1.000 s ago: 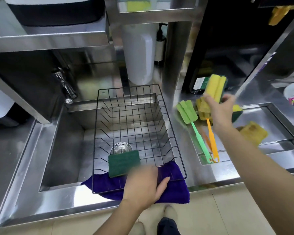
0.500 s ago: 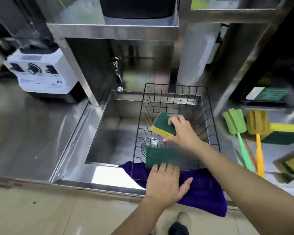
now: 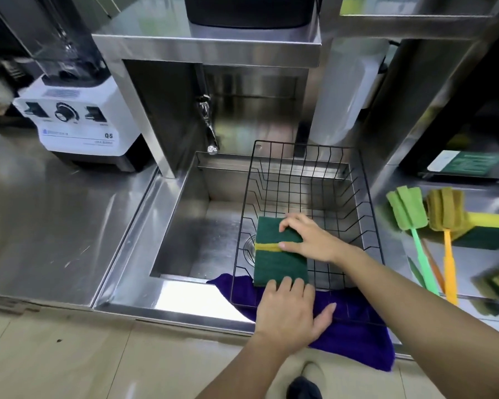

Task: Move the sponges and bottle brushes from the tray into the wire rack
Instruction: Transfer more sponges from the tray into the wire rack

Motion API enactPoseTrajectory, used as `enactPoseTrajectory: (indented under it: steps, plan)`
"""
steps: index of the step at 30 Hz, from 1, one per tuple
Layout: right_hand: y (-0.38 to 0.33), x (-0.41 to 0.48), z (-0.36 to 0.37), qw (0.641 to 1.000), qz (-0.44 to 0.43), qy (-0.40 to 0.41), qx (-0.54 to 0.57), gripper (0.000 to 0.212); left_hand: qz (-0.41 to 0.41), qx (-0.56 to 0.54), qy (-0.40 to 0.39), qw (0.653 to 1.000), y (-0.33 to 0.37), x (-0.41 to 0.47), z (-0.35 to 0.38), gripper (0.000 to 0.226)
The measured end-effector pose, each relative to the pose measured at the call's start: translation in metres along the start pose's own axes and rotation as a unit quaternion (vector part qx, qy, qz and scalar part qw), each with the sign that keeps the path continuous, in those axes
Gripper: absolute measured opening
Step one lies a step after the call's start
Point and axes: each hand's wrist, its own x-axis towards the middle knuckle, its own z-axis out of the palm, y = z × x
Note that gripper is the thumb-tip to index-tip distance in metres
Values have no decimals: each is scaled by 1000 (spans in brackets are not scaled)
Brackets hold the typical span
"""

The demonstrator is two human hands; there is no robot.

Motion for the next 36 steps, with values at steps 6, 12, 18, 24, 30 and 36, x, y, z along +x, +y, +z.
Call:
enactPoseTrajectory:
  steps: [6, 12, 18, 24, 30, 36]
  plan:
    - [-3, 2, -9, 996, 16, -11, -83, 38, 7, -8, -12, 1000, -1, 1, 1, 47]
    - [-4, -20, -18, 995, 43, -27, -85, 40, 69, -25, -2, 997, 5, 2, 2, 35]
    - [20, -61, -38, 982, 64, 174, -36, 31, 109, -68, -68, 989, 65, 28, -10, 42]
    - [76, -118, -82, 873, 195, 447, 30, 23, 133, -68, -85, 985, 87, 45, 4, 44]
    - [150, -184, -103, 650, 479, 590, 36, 52, 141, -64, -70, 985, 89, 43, 12, 42]
    - [212, -218, -88, 577, 620, 470, 247, 81, 146, -53, -68, 986, 90, 43, 11, 41]
